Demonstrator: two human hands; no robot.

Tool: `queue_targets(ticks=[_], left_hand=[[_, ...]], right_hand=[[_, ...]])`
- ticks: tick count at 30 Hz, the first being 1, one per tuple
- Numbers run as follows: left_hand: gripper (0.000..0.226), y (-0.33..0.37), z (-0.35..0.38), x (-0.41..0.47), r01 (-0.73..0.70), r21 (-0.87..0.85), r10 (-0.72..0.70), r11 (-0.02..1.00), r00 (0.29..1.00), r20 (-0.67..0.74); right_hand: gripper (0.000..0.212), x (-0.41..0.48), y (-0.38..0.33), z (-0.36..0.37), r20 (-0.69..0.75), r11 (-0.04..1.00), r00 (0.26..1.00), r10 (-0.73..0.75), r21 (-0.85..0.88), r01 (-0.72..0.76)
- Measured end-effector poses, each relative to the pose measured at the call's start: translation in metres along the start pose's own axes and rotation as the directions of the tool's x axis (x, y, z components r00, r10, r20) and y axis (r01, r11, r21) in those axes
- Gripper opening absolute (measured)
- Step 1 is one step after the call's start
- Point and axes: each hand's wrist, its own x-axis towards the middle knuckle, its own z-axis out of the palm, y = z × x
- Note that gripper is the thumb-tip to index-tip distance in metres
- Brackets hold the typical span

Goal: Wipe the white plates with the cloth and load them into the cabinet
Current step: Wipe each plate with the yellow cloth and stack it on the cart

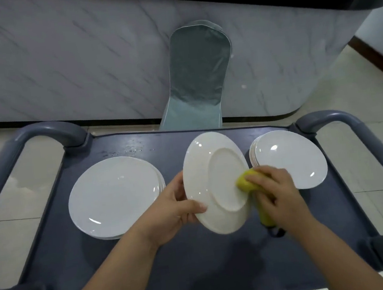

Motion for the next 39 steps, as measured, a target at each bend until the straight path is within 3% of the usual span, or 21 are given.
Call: queue_targets(ticks=[2,4,7,9,13,15,18,20,22,24,26,28,31,34,36,39], left_hand=[[0.067,-0.004,0.007,0.001,0.019,0.067,-0.021,0.998,0.999,0.035],[0.066,-0.006,0.015,0.004,0.008,0.068,-0.007,0.998,1.0,-0.011],[0.071,-0.001,0.013,0.006,-0.047,0.012,0.048,0.999,0.99,-0.131],[0.075,0.003,0.005,0.003,-0.054,0.05,0.061,0.997,0.986,-0.153],[0.072,0.005,0.005,-0.001,-0.015,0.241,0.026,0.97,0.999,-0.046],[0.069,0.004,0.012,0.0,0.001,0.273,0.008,0.962,0.999,-0.033],[0.068,0.01,0.015,0.002,0.004,0.264,0.015,0.965,0.997,-0.071],[0.067,0.015,0.011,0.003,-0.021,0.281,0.047,0.959,0.995,-0.087],[0.067,0.019,0.005,0.001,-0.042,0.272,0.069,0.962,0.994,-0.09],[0.068,0.018,0.002,-0.002,-0.04,0.258,0.062,0.965,0.995,-0.077],[0.067,0.014,0.002,-0.006,-0.02,0.249,0.034,0.968,0.998,-0.051],[0.066,0.011,0.005,-0.009,-0.01,0.201,0.017,0.98,0.999,-0.031],[0.067,0.009,0.006,-0.008,-0.019,-0.003,0.019,1.0,0.999,-0.048],[0.067,0.002,0.004,-0.004,-0.036,-0.214,0.014,0.976,0.995,-0.103],[0.067,-0.004,0.007,0.004,-0.05,-0.316,-0.003,0.948,0.986,-0.165],[0.062,-0.012,0.016,0.018,-0.081,-0.441,-0.038,0.894,0.966,-0.255]], right_hand=[[0.032,0.027,-0.003,0.001,-0.079,0.998,0.996,0.049,-0.022,-0.051],[0.031,0.041,-0.022,0.011,-0.112,0.999,0.994,-0.006,0.03,0.009],[0.036,0.013,-0.038,0.03,-0.062,0.982,0.988,-0.141,0.115,0.147],[0.043,-0.014,-0.025,0.034,-0.017,0.976,0.988,-0.152,0.152,0.153],[0.043,0.007,0.013,0.024,0.03,0.985,0.989,0.146,0.086,-0.148],[0.035,0.044,0.009,0.017,0.007,0.976,0.98,0.201,0.081,-0.2],[0.03,0.079,-0.03,0.012,-0.024,0.994,0.998,0.055,0.091,-0.053],[0.027,0.075,-0.065,0.013,-0.017,0.981,0.983,-0.183,0.059,0.184],[0.023,0.061,-0.088,0.016,0.045,0.897,0.896,-0.442,0.029,0.441],[0.023,0.064,-0.091,0.012,0.123,0.844,0.838,-0.532,-0.011,0.537],[0.025,0.085,-0.084,0.007,0.141,0.916,0.906,-0.399,0.019,0.401],[0.03,0.111,-0.067,0.004,0.128,0.986,0.981,-0.145,0.1,0.133],[0.028,0.12,-0.029,0.002,0.207,0.957,0.968,0.145,0.218,-0.19],[0.029,0.077,-0.007,-0.003,0.173,0.85,0.902,0.396,0.302,-0.431],[0.038,0.037,-0.012,0.003,0.054,0.85,0.896,0.44,0.298,-0.435],[0.032,-0.01,-0.047,0.034,-0.126,0.923,0.929,0.347,0.22,-0.315]])
